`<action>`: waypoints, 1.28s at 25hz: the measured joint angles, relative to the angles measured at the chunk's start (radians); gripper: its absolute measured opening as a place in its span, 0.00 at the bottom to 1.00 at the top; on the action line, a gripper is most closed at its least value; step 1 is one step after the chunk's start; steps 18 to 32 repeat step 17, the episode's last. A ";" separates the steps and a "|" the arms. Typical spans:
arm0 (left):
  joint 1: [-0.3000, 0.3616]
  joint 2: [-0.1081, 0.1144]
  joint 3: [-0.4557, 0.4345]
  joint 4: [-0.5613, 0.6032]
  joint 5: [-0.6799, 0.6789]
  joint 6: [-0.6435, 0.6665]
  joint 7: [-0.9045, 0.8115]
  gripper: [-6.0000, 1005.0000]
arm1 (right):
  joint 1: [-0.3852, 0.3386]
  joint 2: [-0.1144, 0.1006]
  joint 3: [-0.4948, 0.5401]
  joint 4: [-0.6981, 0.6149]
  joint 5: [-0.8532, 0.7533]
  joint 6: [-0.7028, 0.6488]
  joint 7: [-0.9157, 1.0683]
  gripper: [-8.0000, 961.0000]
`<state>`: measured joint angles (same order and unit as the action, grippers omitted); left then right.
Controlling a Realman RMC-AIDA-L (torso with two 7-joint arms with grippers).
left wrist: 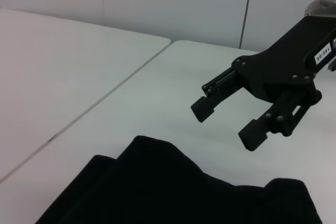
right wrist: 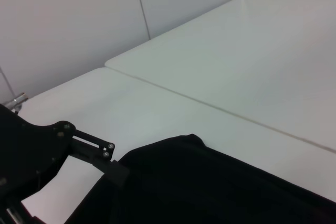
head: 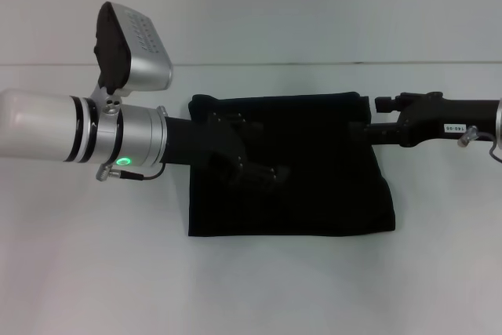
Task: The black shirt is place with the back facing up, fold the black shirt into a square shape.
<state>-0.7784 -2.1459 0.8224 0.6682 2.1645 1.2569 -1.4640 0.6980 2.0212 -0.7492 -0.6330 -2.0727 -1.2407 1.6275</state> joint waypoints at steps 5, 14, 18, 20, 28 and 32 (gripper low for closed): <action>0.002 0.002 0.004 0.000 0.000 -0.001 0.000 0.93 | -0.001 0.003 -0.001 0.003 -0.002 0.000 0.011 0.92; 0.008 -0.001 0.003 0.006 -0.006 -0.001 -0.001 0.92 | -0.012 0.012 0.006 0.009 -0.001 0.012 0.011 0.92; 0.012 -0.001 0.003 0.008 -0.009 0.000 -0.004 0.92 | -0.012 0.013 0.008 0.010 -0.001 0.019 0.011 0.92; 0.012 -0.001 0.003 0.008 -0.009 0.000 -0.004 0.92 | -0.012 0.013 0.008 0.010 -0.001 0.019 0.011 0.92; 0.012 -0.001 0.003 0.008 -0.009 0.000 -0.004 0.92 | -0.012 0.013 0.008 0.010 -0.001 0.019 0.011 0.92; 0.012 -0.001 0.003 0.008 -0.009 0.000 -0.004 0.92 | -0.012 0.013 0.008 0.010 -0.001 0.019 0.011 0.92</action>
